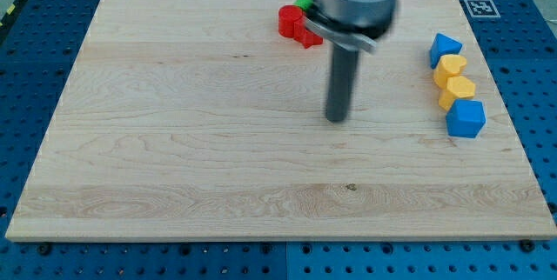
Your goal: Separate the yellow hexagon and the yellow heart
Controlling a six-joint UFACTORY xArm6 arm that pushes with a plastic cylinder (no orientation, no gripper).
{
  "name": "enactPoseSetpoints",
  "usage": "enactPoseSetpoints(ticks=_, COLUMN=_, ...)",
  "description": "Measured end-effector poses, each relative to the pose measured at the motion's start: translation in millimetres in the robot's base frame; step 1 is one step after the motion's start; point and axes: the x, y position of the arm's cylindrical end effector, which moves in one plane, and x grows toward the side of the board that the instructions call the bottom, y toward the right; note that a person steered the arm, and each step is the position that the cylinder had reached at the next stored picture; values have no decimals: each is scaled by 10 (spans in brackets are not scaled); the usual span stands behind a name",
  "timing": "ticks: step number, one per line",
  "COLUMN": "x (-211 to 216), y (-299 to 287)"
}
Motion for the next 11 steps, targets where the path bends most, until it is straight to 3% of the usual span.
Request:
enactPoseSetpoints(ticks=1, x=533, y=748)
enactPoseSetpoints(ticks=2, x=425, y=1611)
enactPoseSetpoints(ticks=3, x=107, y=2066)
enactPoseSetpoints(ticks=6, x=18, y=2066)
enactPoseSetpoints(ticks=8, x=-571, y=2053)
enactPoseSetpoints(ticks=9, x=-819, y=1885)
enactPoseSetpoints(ticks=11, x=-880, y=1425)
